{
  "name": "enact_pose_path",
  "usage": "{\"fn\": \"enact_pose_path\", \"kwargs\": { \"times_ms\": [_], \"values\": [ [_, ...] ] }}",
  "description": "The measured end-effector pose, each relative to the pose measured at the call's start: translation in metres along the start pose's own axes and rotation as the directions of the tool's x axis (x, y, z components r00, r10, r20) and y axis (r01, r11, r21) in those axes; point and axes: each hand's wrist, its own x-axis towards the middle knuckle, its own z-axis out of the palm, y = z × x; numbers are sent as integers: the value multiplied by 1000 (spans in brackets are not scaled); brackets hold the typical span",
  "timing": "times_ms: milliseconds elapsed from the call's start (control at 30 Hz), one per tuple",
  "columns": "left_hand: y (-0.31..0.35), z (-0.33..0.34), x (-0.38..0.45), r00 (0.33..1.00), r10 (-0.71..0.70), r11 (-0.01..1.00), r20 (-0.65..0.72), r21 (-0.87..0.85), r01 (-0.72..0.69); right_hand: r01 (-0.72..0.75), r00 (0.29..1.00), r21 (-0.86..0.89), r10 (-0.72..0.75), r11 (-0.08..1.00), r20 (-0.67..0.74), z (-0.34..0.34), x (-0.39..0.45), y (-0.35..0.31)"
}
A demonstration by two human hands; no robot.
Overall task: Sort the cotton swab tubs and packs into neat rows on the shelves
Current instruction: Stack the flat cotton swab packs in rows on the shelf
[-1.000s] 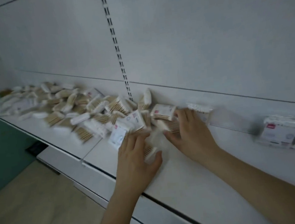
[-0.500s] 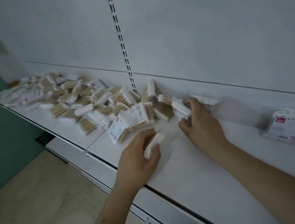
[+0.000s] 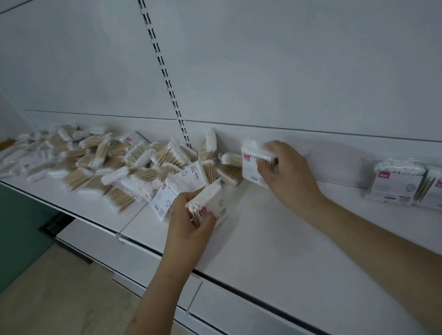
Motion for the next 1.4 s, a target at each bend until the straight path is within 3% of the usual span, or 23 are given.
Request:
{"fn": "enact_pose_path", "kwargs": {
  "times_ms": [100,200,267,400,600,700,900,1167,1400],
  "values": [
    [19,6,1,1000,-2,995,-29,-97,-1,-37,994,114,48,993,-101,-31,12,-31],
    [45,19,1,998,17,980,68,-198,-3,-16,988,163,40,986,-148,-77,22,-59],
    [58,32,6,986,52,970,158,-242,-12,-6,991,58,14,998,-130,-113,25,-66],
    [74,73,19,931,199,950,306,-294,-107,37,999,-265,-28,963,38,-183,4,-50],
    [98,145,26,801,372,928,469,-203,-312,-23,988,-563,104,826,112,-243,-43,10],
    [103,179,34,763,416,909,495,-249,-334,-72,981,-605,165,793,100,-256,-57,32],
    [78,216,35,781,440,898,444,-237,-371,-87,967,-656,222,750,126,-245,-69,61],
    [75,213,29,829,407,901,383,-316,-297,-96,970,-749,231,655,77,-238,-69,65],
    [74,225,22,810,379,923,447,-239,-300,-121,976,-756,218,644,29,-237,-69,64]
  ]
}}
